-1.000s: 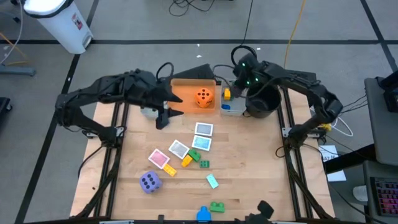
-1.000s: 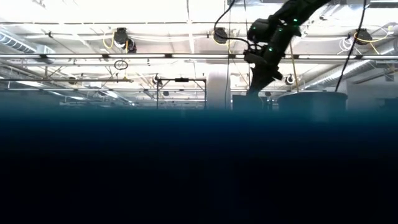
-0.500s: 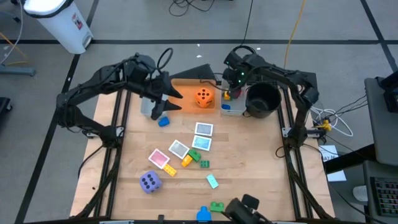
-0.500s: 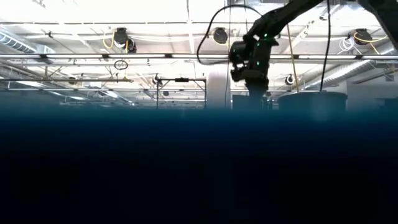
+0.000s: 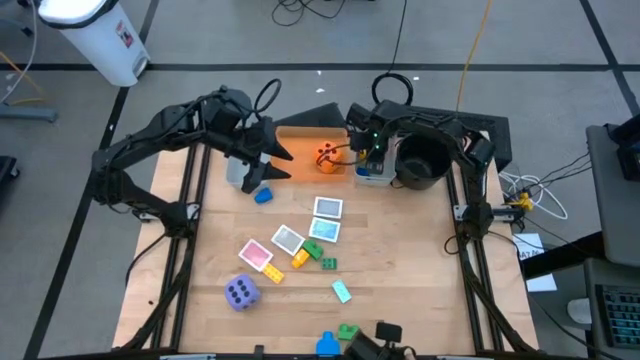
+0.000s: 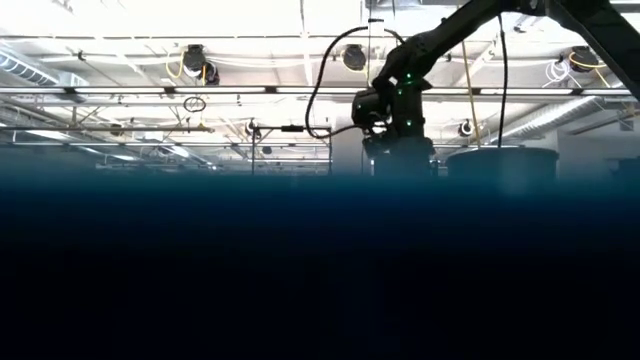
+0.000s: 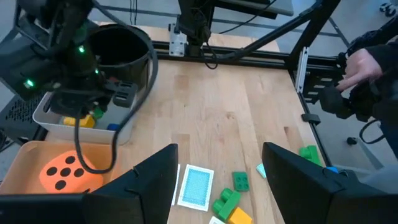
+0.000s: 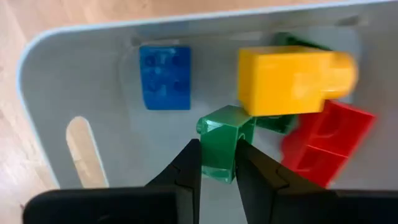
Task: Pick & Place Toys
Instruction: Put the green game piece into the right gray bin, then put the yellow game piece into the right gray bin
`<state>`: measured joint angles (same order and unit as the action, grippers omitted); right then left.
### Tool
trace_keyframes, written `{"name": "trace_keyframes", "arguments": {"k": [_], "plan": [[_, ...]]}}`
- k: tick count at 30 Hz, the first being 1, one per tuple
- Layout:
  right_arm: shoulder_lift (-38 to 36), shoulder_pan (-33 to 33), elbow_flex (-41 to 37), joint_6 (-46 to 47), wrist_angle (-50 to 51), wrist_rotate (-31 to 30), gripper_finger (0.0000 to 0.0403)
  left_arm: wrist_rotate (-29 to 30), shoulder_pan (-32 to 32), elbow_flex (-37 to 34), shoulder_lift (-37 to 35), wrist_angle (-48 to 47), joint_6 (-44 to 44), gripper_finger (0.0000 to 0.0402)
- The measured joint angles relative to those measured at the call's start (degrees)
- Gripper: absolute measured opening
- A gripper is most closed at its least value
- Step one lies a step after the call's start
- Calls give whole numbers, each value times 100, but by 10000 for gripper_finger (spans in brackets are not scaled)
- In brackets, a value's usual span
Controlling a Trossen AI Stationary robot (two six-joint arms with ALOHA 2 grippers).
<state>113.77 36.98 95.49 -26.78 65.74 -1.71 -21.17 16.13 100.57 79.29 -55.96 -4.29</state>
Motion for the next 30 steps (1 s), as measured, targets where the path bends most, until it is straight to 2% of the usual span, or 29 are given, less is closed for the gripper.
{"name": "trace_keyframes", "arguments": {"k": [5,13,20,22,26,30], "plan": [[-29,-21,-227,-45,-301,-140,60,0,-8,0,0,-3,69,241],[-26,-3,-237,39,-164,-151,66,2,-8,0,0,-9,112,241],[-74,-73,-239,10,-162,-161,122,2,-8,0,0,-8,161,241],[-188,-83,-239,12,-190,-365,140,2,-8,0,0,-7,160,241],[-578,-87,-239,52,-253,-753,165,4,-8,0,0,-2,161,241],[-1252,-104,-239,347,-405,-417,176,4,-8,0,0,-1,161,241]]}}
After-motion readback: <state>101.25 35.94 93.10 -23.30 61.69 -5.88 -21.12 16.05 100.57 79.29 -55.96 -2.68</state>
